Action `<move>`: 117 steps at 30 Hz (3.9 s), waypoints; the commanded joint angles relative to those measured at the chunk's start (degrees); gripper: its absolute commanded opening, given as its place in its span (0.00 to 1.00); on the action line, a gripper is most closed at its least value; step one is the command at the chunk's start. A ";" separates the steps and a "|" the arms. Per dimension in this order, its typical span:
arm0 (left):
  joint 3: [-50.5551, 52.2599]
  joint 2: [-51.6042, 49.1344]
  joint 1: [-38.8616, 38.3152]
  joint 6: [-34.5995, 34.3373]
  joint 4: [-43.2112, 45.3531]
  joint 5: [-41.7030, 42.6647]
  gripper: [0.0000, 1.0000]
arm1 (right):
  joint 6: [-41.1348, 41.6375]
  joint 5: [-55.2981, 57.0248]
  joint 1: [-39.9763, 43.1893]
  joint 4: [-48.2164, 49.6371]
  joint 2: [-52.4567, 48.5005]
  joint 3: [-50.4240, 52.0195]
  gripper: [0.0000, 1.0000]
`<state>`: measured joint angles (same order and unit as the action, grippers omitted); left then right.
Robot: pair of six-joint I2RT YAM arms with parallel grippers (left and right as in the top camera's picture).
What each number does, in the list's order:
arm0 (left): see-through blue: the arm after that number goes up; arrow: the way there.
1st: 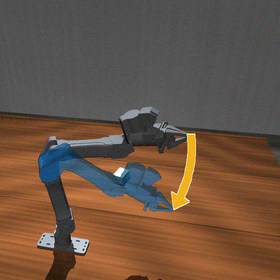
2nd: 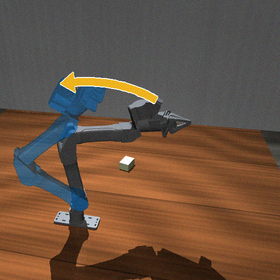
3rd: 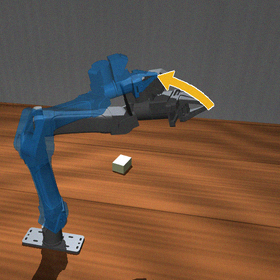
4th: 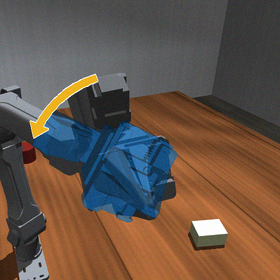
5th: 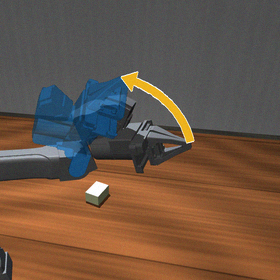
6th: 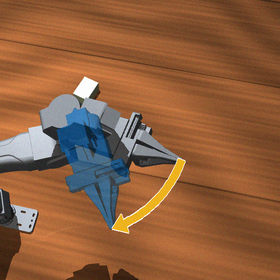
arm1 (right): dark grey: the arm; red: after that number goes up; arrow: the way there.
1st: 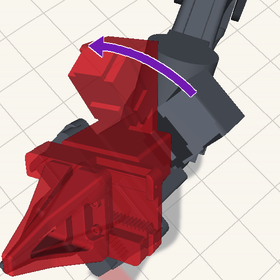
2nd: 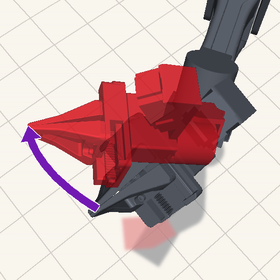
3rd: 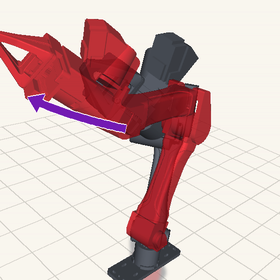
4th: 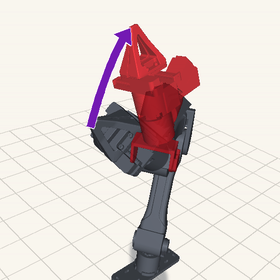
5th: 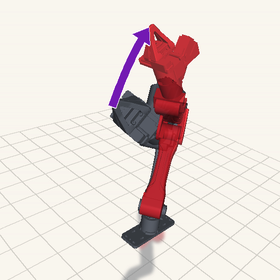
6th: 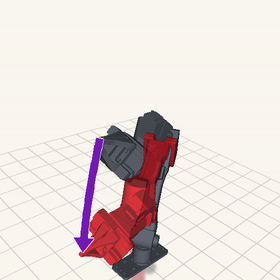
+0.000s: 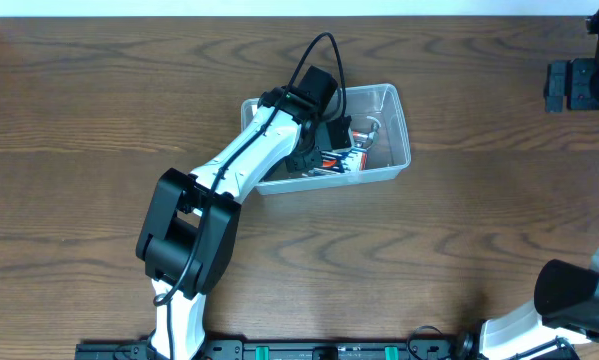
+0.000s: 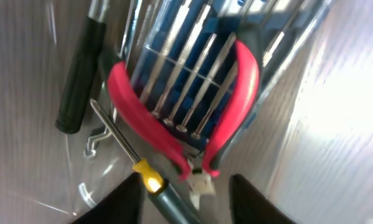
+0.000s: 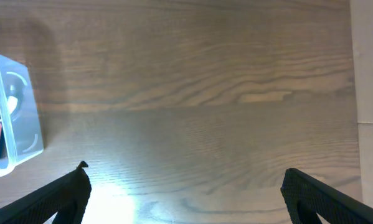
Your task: Pack container
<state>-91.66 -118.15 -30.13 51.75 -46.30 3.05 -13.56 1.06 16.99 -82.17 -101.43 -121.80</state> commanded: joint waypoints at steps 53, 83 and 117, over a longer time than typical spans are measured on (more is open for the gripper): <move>34.32 68.46 19.71 -55.39 -1.90 -0.85 0.99 | 19.19 0.26 -13.73 21.07 43.60 51.47 0.99; 45.66 82.25 14.29 -55.63 2.25 -2.56 0.98 | 19.30 0.44 -15.58 22.97 73.31 76.72 0.99; 45.66 82.25 14.29 -55.63 2.25 -2.56 0.98 | 15.61 -0.70 -20.39 71.58 101.11 105.92 0.99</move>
<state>-46.09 -35.88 -15.55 -4.23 -43.97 1.10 3.40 -0.43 -2.52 -15.40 -0.69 -20.73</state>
